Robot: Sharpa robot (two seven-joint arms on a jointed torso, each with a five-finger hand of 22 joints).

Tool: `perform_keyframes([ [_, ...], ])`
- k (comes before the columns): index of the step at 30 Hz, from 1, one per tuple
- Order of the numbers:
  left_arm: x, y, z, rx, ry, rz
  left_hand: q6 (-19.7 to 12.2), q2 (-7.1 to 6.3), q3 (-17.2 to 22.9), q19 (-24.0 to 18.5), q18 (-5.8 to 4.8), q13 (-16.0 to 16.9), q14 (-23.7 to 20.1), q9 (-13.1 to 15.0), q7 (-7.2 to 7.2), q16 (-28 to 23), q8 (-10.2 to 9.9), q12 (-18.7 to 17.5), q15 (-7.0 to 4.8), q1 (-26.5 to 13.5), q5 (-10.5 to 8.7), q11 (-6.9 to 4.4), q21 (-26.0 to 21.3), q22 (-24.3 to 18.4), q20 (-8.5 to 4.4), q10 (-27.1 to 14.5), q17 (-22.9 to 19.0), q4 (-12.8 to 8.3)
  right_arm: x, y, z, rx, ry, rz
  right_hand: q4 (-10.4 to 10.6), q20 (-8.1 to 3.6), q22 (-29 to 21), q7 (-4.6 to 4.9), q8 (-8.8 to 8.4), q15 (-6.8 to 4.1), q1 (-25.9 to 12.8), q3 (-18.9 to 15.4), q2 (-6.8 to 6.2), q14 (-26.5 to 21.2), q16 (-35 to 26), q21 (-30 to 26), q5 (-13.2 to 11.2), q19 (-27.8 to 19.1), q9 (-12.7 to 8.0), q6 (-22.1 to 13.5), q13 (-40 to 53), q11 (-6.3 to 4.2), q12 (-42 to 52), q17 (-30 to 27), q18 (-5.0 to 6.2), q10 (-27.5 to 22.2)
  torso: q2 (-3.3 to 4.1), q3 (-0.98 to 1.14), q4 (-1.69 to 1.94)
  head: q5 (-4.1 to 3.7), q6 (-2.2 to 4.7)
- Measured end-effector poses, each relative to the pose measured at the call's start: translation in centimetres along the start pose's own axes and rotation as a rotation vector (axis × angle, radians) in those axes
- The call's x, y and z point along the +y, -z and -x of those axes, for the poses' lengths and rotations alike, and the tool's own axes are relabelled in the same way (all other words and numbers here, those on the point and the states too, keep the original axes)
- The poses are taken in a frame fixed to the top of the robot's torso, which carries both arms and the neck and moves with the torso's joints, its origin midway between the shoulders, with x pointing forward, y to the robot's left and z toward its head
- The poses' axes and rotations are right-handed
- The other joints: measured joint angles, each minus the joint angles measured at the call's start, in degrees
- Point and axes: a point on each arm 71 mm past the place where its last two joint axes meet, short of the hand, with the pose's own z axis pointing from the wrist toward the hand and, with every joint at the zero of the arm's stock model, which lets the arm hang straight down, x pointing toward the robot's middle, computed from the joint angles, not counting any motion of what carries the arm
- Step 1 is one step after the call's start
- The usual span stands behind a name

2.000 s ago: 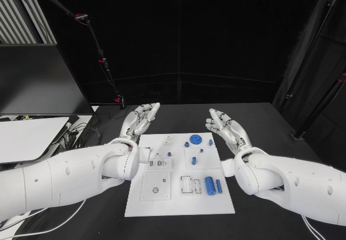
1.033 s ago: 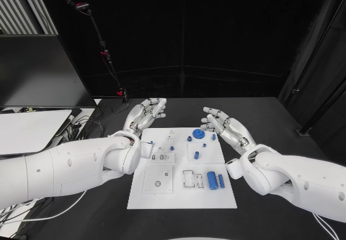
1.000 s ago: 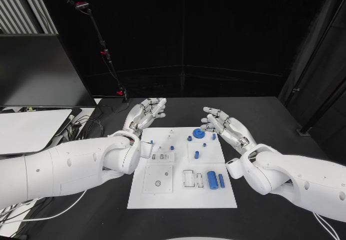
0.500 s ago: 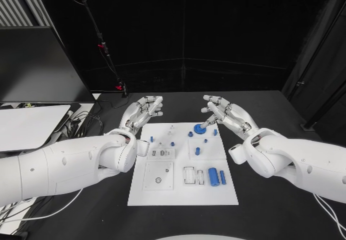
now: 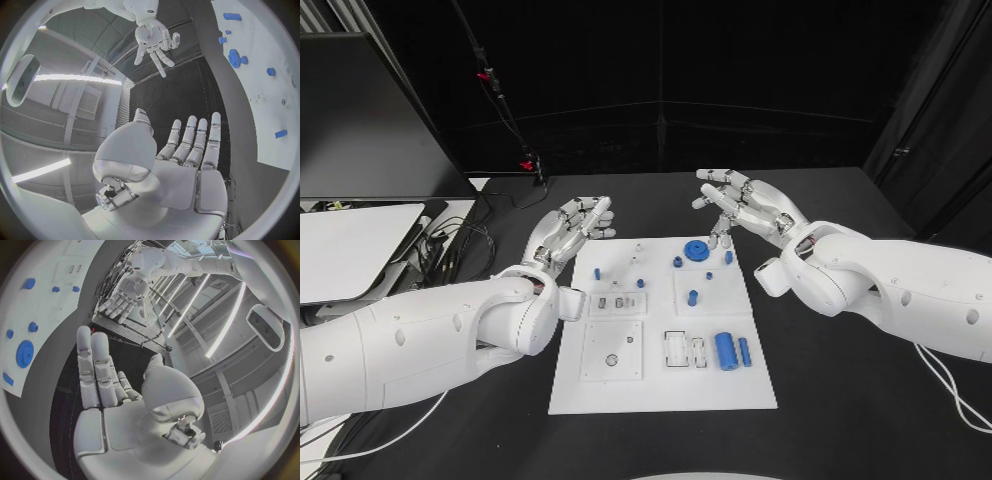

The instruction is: Assemble the parts on the task board

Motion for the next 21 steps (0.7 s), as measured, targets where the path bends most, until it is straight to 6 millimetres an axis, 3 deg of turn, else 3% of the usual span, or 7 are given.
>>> perform_keyframes([
  [2, -0.1, 0.0, -0.1, 0.002, 0.002, -0.001, 0.00, 0.00, 0.00, 0.00, 0.00, 0.00, 0.00, 0.00, 0.00, 0.00, 0.00, 0.00, 0.00, 0.00, 0.00, 0.00, 0.00, 0.00, 0.00, 0.00, 0.00, 0.00, 0.0, -0.2, 0.3, 0.001, 0.017, -0.001, 0.14, -0.69, 10.51, 0.68, 1.80, -0.60, 1.24, 0.14, -0.63, 5.66, 9.86, 10.36, 1.17, 4.99, 0.10, 1.24, -0.11, -0.66, -0.36, 17.13, 0.01, 3.44, 0.40, -0.02, 0.24, -0.37, -0.09],
  [3, -0.1, 0.0, -0.1, 0.004, 0.004, -0.001, 0.00, 0.00, 0.00, 0.00, 0.00, 0.00, 0.00, 0.00, 0.00, 0.00, 0.00, 0.00, 0.00, 0.00, 0.00, 0.00, 0.00, 0.00, 0.00, 0.00, 0.00, 0.00, 0.0, -0.3, 0.5, 0.000, 0.029, -0.001, 0.14, -0.74, 13.57, 0.76, 2.13, -0.70, 1.40, 0.14, -0.79, 6.54, 11.08, 12.74, 1.35, 6.44, 0.14, 1.61, -0.10, -0.83, -0.36, 19.59, -0.05, 4.12, 0.46, -0.02, 0.28, -0.41, -0.12],
  [8, -0.4, 0.1, -0.3, 0.011, 0.009, -0.005, 0.00, 0.00, 0.00, 0.00, 0.00, 0.00, 0.00, 0.00, 0.00, 0.00, -0.01, 0.00, 0.00, 0.00, 0.00, 0.00, 0.00, 0.00, 0.00, 0.00, -0.02, 0.00, -0.3, -1.1, 1.5, -0.010, 0.103, -0.007, -1.17, -1.70, 47.30, 2.17, 7.91, -1.95, 7.43, 1.45, -1.99, 11.82, 19.43, 35.65, 3.91, 22.87, 0.74, 8.90, -0.10, -2.33, -1.78, 41.51, -6.00, 11.12, 1.22, 0.00, 0.86, -0.91, -0.29],
  [10, -0.4, 0.1, -0.3, 0.012, 0.010, -0.006, 0.00, 0.00, 0.00, 0.00, 0.00, 0.00, 0.00, -0.01, 0.00, 0.00, -0.01, 0.00, 0.00, 0.00, 0.13, 0.00, 0.00, 0.00, 0.00, 0.00, -0.05, 0.00, -0.5, -1.3, 2.0, -0.011, 0.144, -0.010, -2.27, -1.77, 49.44, 2.55, 10.27, -1.95, 10.38, 2.55, -2.06, 11.81, 20.32, 39.32, 3.72, 24.14, 1.08, 13.36, -0.10, -2.41, -2.48, 44.98, -7.68, 12.61, 1.45, 0.02, 1.05, -1.02, -0.33],
  [13, -0.5, 0.1, -0.4, 0.015, 0.012, -0.008, 0.00, 0.00, 0.00, 0.00, -0.01, -0.05, 0.00, -0.01, 0.00, 0.00, -0.01, 0.00, 0.00, 0.00, 0.22, 0.00, 0.00, -0.01, 0.00, 0.00, -0.05, 0.00, -0.6, -1.6, 2.4, -0.006, 0.212, -0.013, -4.37, -1.73, 49.91, 3.20, 10.48, -1.95, 15.16, 4.64, -2.27, 11.81, 21.32, 42.02, 2.18, 24.27, 1.24, 21.58, -0.11, -2.24, -3.72, 48.74, -8.54, 14.86, 1.81, 0.05, 1.37, -1.29, -0.43],
  [17, -0.6, 0.1, -0.6, 0.021, 0.017, -0.009, 0.00, 0.00, 0.00, -0.01, -0.02, -0.09, 0.00, -0.01, 0.00, 0.00, -0.01, 0.00, 0.00, 0.00, 0.22, 0.00, 0.00, -0.01, 0.00, 0.00, -0.05, 0.00, -0.8, -1.9, 2.5, 0.021, 0.332, -0.015, -6.29, -1.73, 49.91, 4.04, 6.63, -1.95, 20.11, 6.57, -3.75, 11.81, 21.60, 42.16, -0.48, 24.27, 0.84, 30.45, -0.11, -2.40, -6.15, 49.60, -8.54, 16.46, 2.23, 0.09, 1.77, -1.80, -0.52],
  [21, -0.7, 0.2, -0.7, 0.027, 0.022, -0.009, 0.00, 0.00, 0.00, 0.00, -0.02, -0.14, 0.00, -0.01, 0.00, -0.45, -0.01, -0.25, 0.00, 0.00, 0.22, 0.22, 0.00, -0.01, 0.00, -0.22, -0.05, 0.00, -0.9, -2.4, 1.9, 0.063, 0.472, -0.018, -7.96, -1.73, 49.91, 4.78, 3.18, -1.95, 24.11, 7.58, -4.82, 11.81, 21.84, 42.16, -0.65, 24.27, 0.75, 34.32, -0.11, -2.51, -8.42, 50.36, -8.54, 16.97, 2.66, 0.09, 2.05, -2.20, -0.54],
])
